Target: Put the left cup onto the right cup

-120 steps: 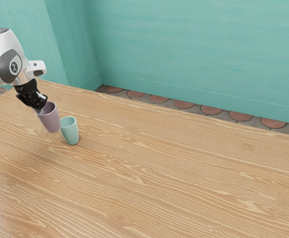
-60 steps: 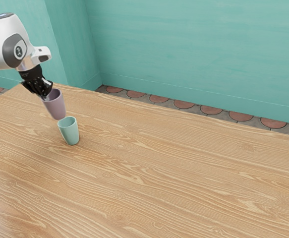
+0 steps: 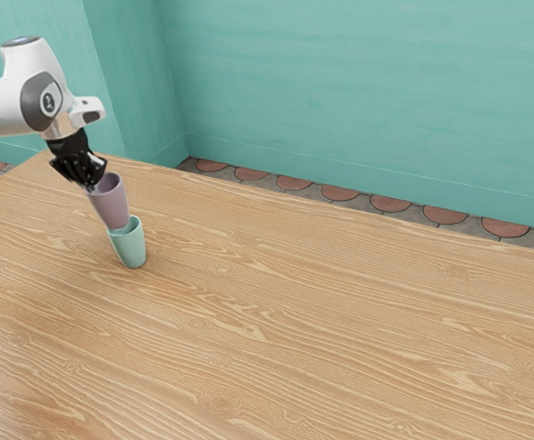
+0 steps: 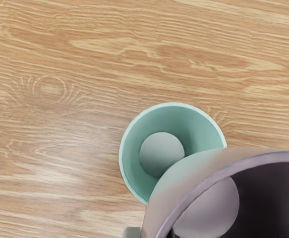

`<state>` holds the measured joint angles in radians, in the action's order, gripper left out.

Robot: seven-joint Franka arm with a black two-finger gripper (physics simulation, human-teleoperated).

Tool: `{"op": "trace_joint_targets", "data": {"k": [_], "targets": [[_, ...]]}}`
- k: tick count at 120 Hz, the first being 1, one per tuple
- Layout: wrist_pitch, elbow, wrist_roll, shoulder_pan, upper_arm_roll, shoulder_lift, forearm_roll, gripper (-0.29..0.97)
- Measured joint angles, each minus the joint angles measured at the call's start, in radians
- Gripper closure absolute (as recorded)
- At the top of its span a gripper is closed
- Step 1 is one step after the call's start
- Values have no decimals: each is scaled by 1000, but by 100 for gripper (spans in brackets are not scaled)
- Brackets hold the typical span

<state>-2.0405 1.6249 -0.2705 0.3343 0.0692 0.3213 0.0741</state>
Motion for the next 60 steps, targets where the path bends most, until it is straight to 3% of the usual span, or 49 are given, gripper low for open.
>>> {"op": "trace_joint_targets", "data": {"k": [60], "targets": [[29,-72,3,3,0,60,-2,78]]}}
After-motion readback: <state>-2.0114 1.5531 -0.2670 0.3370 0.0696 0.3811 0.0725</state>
